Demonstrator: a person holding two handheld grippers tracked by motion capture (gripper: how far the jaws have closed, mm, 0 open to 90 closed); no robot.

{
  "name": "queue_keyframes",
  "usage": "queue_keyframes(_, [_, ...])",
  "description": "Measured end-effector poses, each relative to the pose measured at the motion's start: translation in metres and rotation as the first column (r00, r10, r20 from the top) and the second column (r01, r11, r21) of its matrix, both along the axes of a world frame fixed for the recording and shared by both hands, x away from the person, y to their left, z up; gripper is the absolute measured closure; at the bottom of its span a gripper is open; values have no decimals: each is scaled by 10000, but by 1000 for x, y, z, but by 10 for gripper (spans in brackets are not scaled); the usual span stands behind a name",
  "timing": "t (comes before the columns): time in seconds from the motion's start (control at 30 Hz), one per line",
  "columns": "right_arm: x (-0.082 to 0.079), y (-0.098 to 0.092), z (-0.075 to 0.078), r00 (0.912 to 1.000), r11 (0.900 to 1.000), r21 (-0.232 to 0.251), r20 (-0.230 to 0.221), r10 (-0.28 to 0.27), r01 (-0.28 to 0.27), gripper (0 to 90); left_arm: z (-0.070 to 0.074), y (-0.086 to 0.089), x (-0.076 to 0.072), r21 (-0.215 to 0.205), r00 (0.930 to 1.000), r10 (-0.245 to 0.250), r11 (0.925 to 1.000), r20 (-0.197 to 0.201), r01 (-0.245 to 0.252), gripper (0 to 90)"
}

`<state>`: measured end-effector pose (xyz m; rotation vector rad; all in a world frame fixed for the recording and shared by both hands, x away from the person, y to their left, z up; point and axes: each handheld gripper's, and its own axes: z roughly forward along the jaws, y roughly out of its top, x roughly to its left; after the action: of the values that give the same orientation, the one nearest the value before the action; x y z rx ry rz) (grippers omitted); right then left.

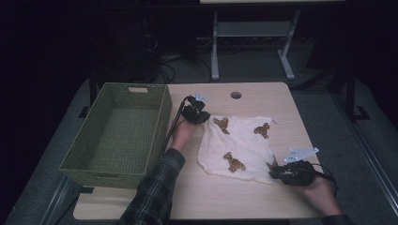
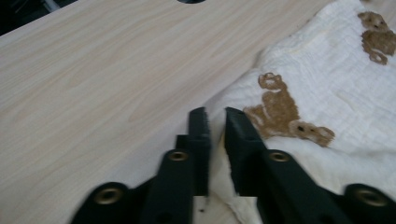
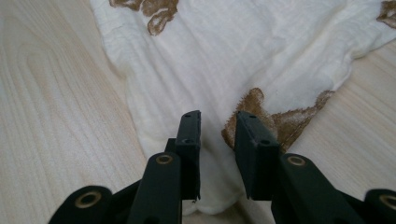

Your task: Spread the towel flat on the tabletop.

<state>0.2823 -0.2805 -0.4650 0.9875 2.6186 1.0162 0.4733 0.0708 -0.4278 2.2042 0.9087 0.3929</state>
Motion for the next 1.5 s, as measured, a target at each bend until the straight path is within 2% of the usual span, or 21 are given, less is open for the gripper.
queue_keyframes(0.13, [-1,-1,0,10000,10000,22,-15,-37,37,693,1,0,-15,37,9999,-160,9999,-54,160,654])
queue_keyframes(0.23, [-2,-2,2,9999,10000,20,34,-96,96,691,0,2,-30,-117,9994,-327,9994,-144,325,642])
queue_keyframes(0.3, [-4,-3,4,9999,9999,47,85,-107,106,691,0,4,-42,-230,9989,-436,9988,-196,432,661])
queue_keyframes(0.37, [-4,-3,5,9999,9998,133,126,-115,113,693,-2,8,-55,-394,9974,-626,9974,-364,611,722])
queue_keyframes(0.47, [-4,-3,5,9999,9998,157,99,-130,128,715,-7,11,-72,-241,9950,-900,9957,-435,890,827])
queue_keyframes(0.57, [-3,-4,4,9998,9997,178,46,-190,189,751,-11,13,-86,-345,9929,-1003,9946,-632,983,888])
queue_keyframes(0.73, [-2,-7,4,9995,9992,235,-39,-319,319,806,-17,15,-108,47,9853,-1516,9883,-793,1524,893])
queue_keyframes(0.83, [-2,-7,4,9995,9994,191,-93,-300,302,812,-20,15,-119,205,9763,-1905,9809,-1027,1936,893])
queue_keyframes(0.9, [-3,-7,3,9996,9996,121,-114,-262,263,813,-24,15,-125,163,9692,-2110,9765,-1272,2147,893])
queue_keyframes(0.97, [-3,-6,3,9995,9996,81,-140,-269,270,814,-30,15,-130,443,9658,-2219,9723,-1341,2296,893])
queue_keyframes(1.17, [-3,-6,1,9995,9997,-21,-212,-245,245,827,-31,24,-138,310,9616,-2296,9711,-1500,2367,894])
queue_keyframes(1.37, [-9,-6,1,9995,9999,-15,-277,-159,159,831,-31,34,-156,129,9540,-2488,9670,-1670,2544,894])
queue_keyframes(1.47, [-14,-5,2,9993,9999,-86,-359,-137,134,831,-31,39,-165,-151,9473,-2598,9650,-1876,2616,894])
queue_keyframes(1.5, [-16,-5,2,9992,9999,-96,-382,-114,110,831,-32,39,-169,-216,9472,-2596,9653,-1882,2603,894])
